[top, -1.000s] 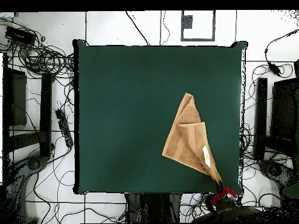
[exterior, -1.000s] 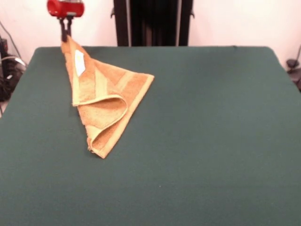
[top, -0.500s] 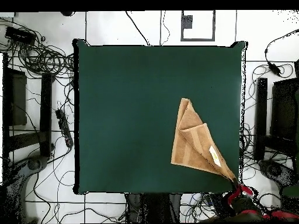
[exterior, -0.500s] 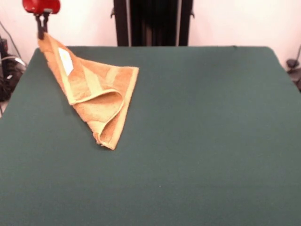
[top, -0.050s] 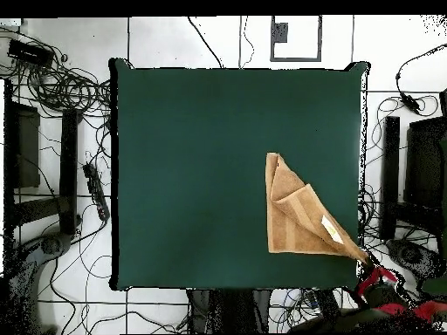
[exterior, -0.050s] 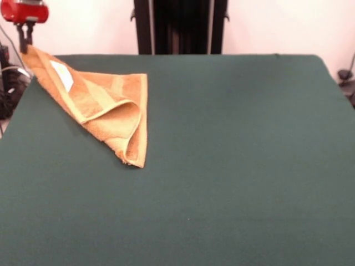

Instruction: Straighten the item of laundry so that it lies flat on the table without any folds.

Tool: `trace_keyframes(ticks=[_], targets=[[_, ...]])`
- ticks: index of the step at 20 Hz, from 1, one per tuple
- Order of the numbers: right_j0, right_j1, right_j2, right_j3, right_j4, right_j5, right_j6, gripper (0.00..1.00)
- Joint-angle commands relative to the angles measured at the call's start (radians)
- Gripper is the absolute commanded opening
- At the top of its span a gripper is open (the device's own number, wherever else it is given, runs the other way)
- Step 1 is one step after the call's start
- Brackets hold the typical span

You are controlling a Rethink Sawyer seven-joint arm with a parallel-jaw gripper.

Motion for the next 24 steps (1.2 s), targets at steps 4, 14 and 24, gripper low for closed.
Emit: trace_keyframes(ticks=[4,14,24], targets=[[0.04,0.11,0.099,-0.186,-0.1,-0.008,0.4,0.0],[0.041,0.144,0.084,-0.249,-0.141,-0.034,0.426,0.0],[0.017,0.104,0.039,-0.174,-0.142,-0.079,0.369,0.0]])
